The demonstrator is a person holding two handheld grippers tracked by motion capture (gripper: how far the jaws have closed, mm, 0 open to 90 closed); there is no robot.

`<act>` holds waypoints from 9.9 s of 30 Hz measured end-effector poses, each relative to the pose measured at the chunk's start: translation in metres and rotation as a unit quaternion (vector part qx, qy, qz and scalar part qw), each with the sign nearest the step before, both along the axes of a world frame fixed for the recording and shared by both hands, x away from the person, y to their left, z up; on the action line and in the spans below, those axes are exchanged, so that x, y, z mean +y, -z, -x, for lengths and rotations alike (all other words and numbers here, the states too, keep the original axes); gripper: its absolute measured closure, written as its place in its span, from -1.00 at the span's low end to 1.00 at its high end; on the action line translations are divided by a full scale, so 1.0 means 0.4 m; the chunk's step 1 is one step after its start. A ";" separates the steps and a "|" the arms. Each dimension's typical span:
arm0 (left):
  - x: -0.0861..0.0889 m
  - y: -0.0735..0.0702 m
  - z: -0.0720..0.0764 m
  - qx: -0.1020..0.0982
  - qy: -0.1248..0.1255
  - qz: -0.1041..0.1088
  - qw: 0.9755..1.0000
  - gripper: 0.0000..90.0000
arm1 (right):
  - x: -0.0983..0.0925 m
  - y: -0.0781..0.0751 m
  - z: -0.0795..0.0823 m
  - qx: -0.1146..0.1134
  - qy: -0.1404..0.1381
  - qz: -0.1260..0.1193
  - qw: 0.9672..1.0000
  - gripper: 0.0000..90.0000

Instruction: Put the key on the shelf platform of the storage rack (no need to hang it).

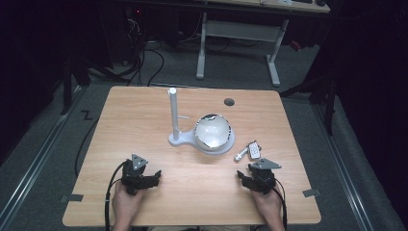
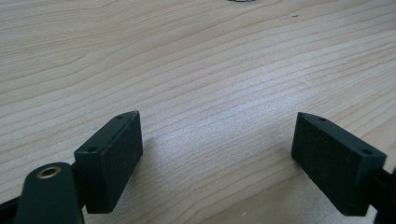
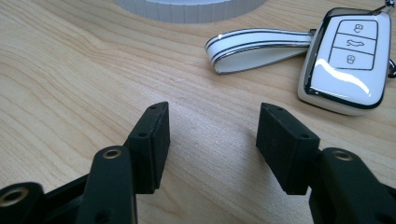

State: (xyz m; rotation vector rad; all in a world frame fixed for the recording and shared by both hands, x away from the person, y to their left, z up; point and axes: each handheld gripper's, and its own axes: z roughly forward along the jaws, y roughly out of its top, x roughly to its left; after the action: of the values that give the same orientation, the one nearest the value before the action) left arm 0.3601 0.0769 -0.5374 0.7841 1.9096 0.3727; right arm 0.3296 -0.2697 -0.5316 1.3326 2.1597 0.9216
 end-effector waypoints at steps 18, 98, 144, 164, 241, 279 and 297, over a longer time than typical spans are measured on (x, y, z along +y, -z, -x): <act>0.005 0.003 0.000 -0.007 0.014 -0.012 1.000 -0.63 | 0.003 0.000 0.002 0.000 0.010 0.002 1.000 -0.08; -0.002 0.000 -0.004 0.000 -0.003 0.001 1.000 -0.63 | -0.160 -0.049 -0.044 -0.006 0.096 -0.069 0.993 -0.02; -0.001 0.000 -0.002 0.000 0.001 -0.001 1.000 -0.63 | -0.082 -0.017 -0.185 0.030 0.092 -0.001 0.995 -0.03; 0.001 0.001 -0.002 -0.002 0.004 -0.004 1.000 -0.63 | -0.086 -0.025 -0.168 0.006 0.073 0.020 0.997 0.10; 0.001 0.001 0.001 -0.002 0.007 -0.004 1.000 -0.64 | -0.001 -0.324 -0.023 -0.086 -0.085 -0.093 0.988 0.10; -0.001 0.000 0.001 0.000 0.002 0.000 1.000 -0.64 | 0.115 -0.298 -0.189 -0.067 -0.092 -0.108 0.988 0.10; -0.002 0.000 0.001 0.001 0.000 0.002 1.000 -0.64 | 0.147 -0.230 -0.243 -0.027 -0.089 -0.095 0.991 0.09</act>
State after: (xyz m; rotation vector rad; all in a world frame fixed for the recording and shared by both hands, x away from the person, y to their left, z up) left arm 0.3598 0.0762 -0.5373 0.7827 1.9105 0.3691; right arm 0.4268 -0.2110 -0.4397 1.1965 2.2214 1.2476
